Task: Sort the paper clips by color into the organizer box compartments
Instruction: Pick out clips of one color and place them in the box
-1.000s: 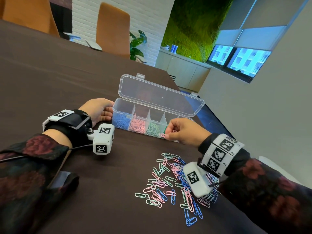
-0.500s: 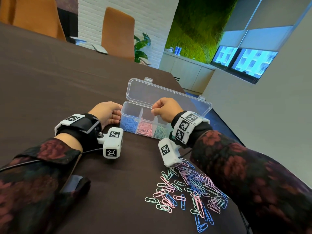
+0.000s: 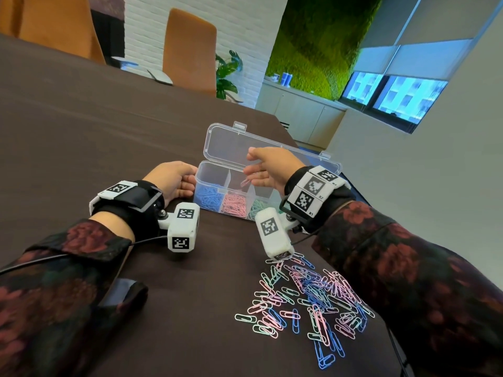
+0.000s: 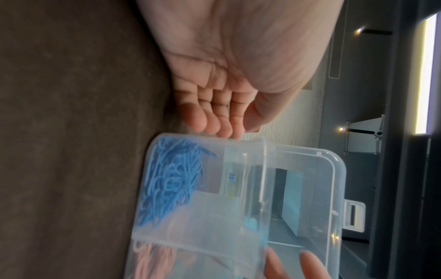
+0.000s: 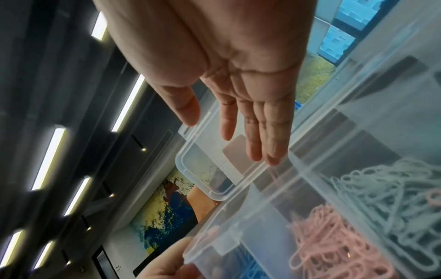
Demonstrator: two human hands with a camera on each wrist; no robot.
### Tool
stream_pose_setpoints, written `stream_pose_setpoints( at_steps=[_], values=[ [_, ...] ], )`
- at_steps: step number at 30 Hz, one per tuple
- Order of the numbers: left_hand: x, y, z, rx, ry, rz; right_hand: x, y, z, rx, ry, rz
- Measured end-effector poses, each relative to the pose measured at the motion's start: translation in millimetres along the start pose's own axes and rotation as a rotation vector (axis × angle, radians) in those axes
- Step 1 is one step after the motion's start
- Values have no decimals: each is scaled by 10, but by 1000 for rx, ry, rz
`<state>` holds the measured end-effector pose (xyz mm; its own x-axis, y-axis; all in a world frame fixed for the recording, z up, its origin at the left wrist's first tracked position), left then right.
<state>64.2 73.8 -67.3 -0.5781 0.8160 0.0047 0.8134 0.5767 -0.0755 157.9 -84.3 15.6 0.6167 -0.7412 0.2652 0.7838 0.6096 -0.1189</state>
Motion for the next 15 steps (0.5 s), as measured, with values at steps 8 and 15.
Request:
stream_pose_setpoints(
  at_steps=[8, 15],
  values=[
    [2, 26, 15, -4, -1, -6, 410, -308, 33, 88, -10, 22],
    [2, 42, 21, -8, 25, 2, 707, -571, -391, 72, -611, 171]
  ],
)
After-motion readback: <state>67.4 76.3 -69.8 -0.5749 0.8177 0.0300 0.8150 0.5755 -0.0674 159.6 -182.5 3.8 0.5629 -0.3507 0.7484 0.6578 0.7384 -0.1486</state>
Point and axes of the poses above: each hand's wrist, its own y-axis towards the middle knuckle, its own x-axis out of the back of the hand, z = x × y, the point moved 4 cm from there along y, towards the middle knuckle, and after that the axes turned 8 degrees about y, right-handed, at the moved point
